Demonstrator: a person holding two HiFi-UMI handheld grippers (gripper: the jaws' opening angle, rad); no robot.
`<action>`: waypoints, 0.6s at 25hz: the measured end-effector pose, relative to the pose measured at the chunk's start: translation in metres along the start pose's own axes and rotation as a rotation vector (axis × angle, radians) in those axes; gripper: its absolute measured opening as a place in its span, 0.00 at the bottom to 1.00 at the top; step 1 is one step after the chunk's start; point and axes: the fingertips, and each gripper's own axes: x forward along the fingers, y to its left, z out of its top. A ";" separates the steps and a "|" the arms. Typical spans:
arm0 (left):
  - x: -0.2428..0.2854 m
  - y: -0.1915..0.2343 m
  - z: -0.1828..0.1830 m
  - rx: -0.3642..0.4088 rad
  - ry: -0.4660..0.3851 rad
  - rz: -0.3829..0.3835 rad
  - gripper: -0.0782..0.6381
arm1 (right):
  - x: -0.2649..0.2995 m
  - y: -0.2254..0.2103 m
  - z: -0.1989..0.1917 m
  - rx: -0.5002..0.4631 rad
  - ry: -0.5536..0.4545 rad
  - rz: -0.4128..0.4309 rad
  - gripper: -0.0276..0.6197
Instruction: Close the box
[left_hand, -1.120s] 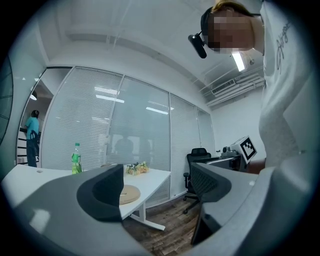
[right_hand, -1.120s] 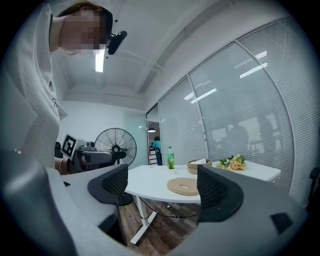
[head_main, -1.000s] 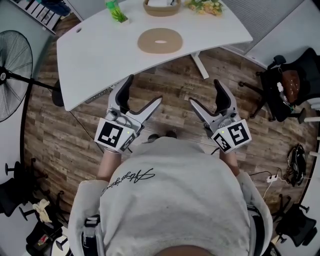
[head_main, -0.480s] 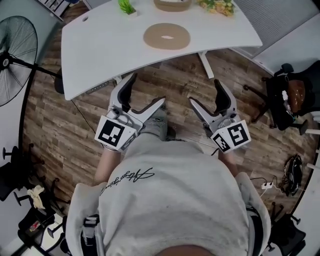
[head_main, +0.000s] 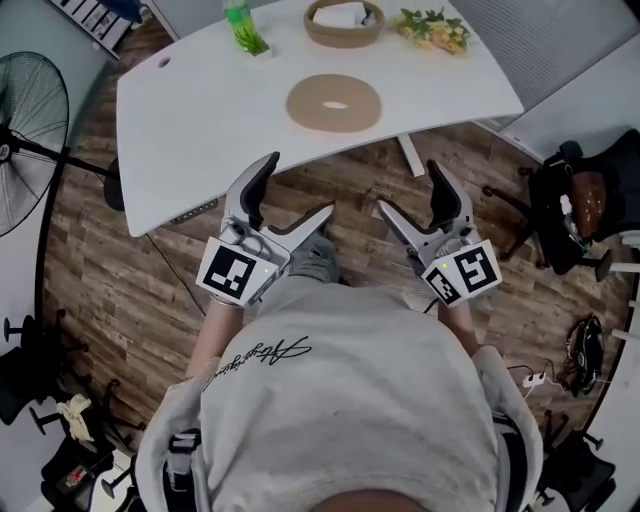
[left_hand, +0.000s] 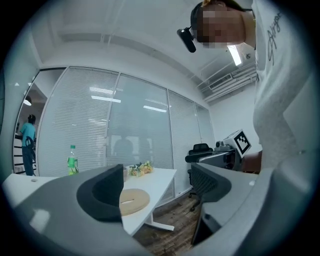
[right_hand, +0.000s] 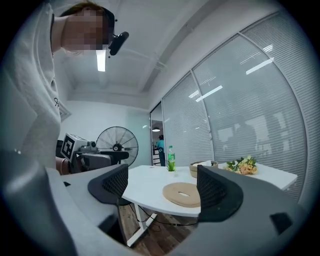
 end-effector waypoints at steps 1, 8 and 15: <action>0.006 0.008 0.002 0.004 -0.009 -0.001 0.68 | 0.008 -0.004 0.000 0.000 0.000 -0.003 0.68; 0.037 0.063 -0.006 0.025 -0.016 -0.016 0.68 | 0.058 -0.036 -0.001 -0.015 0.002 -0.008 0.68; 0.069 0.104 -0.004 0.025 -0.024 -0.021 0.68 | 0.101 -0.063 0.005 -0.020 0.001 -0.004 0.68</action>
